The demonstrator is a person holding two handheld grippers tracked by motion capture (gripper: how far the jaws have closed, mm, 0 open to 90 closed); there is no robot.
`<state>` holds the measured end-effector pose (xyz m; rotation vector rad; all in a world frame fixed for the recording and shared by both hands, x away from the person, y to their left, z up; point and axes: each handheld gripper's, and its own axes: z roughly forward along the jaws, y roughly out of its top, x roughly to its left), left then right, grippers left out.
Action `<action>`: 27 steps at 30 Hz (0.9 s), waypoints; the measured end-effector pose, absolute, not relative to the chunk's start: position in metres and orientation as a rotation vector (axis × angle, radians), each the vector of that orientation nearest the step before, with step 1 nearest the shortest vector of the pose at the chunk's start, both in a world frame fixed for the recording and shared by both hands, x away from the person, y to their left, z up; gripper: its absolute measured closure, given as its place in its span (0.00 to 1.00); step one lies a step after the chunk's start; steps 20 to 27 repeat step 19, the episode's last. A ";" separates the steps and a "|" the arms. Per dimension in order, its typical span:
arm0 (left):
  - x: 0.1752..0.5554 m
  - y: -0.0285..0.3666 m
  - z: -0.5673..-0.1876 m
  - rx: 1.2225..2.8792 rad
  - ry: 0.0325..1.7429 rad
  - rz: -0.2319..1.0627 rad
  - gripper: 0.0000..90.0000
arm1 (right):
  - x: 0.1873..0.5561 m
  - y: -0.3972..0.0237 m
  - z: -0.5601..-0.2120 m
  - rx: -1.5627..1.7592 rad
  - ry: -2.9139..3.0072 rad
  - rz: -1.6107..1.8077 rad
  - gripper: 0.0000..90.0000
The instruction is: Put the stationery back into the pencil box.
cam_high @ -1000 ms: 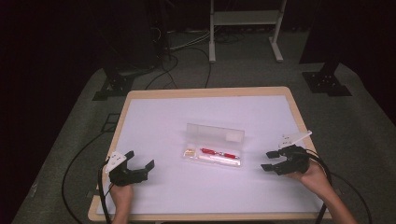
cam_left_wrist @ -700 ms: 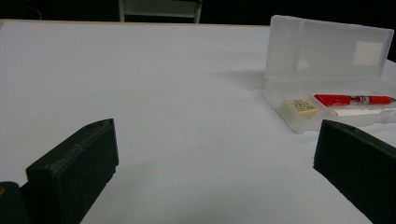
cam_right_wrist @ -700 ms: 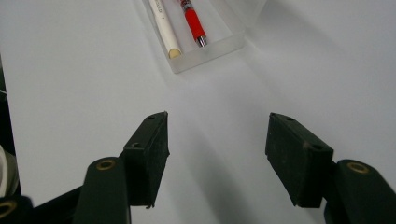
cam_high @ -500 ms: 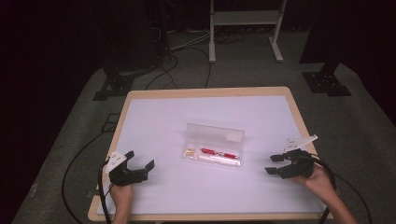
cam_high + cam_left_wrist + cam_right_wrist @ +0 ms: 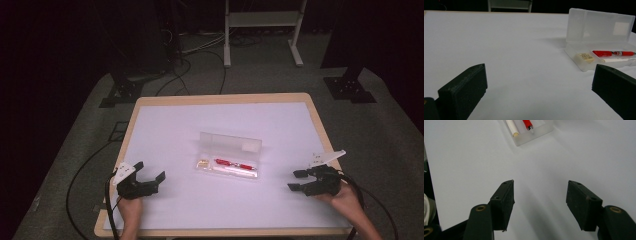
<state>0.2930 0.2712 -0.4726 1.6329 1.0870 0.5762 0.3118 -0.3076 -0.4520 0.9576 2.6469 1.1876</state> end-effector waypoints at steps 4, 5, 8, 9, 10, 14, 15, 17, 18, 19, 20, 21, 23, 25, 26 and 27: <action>0.293 0.271 -0.473 1.633 1.089 0.577 0.00 | 0.307 -0.311 -0.454 0.975 2.644 1.191 0.43; 0.293 0.271 -0.473 1.632 1.090 0.577 0.00 | 0.307 -0.312 -0.455 0.976 2.642 1.192 0.43; 0.293 0.271 -0.473 1.631 1.089 0.579 0.00 | 0.304 -0.316 -0.457 0.988 2.636 1.202 0.43; 0.293 0.271 -0.473 1.631 1.091 0.577 0.00 | 0.303 -0.317 -0.457 0.995 2.635 1.202 0.43; 0.293 0.271 -0.473 1.632 1.091 0.578 0.00 | 0.301 -0.318 -0.458 1.002 2.633 1.202 0.43; 0.293 0.271 -0.473 1.633 1.091 0.579 0.00 | 0.296 -0.322 -0.459 1.005 2.622 1.208 0.42; 0.293 0.271 -0.473 1.633 1.091 0.579 0.00 | 0.295 -0.323 -0.459 1.005 2.620 1.209 0.42; 0.293 0.271 -0.473 1.633 1.091 0.579 0.00 | 0.292 -0.325 -0.459 1.014 2.615 1.207 0.41; 0.293 0.271 -0.473 1.634 1.089 0.580 0.00 | 0.291 -0.326 -0.459 1.013 2.613 1.210 0.41; 0.293 0.271 -0.473 1.632 1.090 0.579 0.00 | 0.289 -0.328 -0.459 1.012 2.606 1.217 0.41; 0.293 0.271 -0.473 1.632 1.090 0.579 0.00 | 0.289 -0.328 -0.459 1.012 2.606 1.217 0.41; 0.293 0.271 -0.473 1.632 1.090 0.579 0.00 | 0.289 -0.328 -0.459 1.012 2.606 1.217 0.41; 0.293 0.271 -0.473 1.632 1.090 0.579 0.00 | 0.289 -0.328 -0.459 1.012 2.606 1.217 0.41; 0.293 0.271 -0.473 1.632 1.090 0.579 0.00 | 0.289 -0.328 -0.459 1.012 2.606 1.217 0.41; 0.293 0.271 -0.473 1.632 1.090 0.579 0.00 | 0.289 -0.328 -0.459 1.012 2.606 1.217 0.41; 0.293 0.271 -0.473 1.632 1.090 0.579 0.00 | 0.289 -0.328 -0.459 1.012 2.606 1.217 0.41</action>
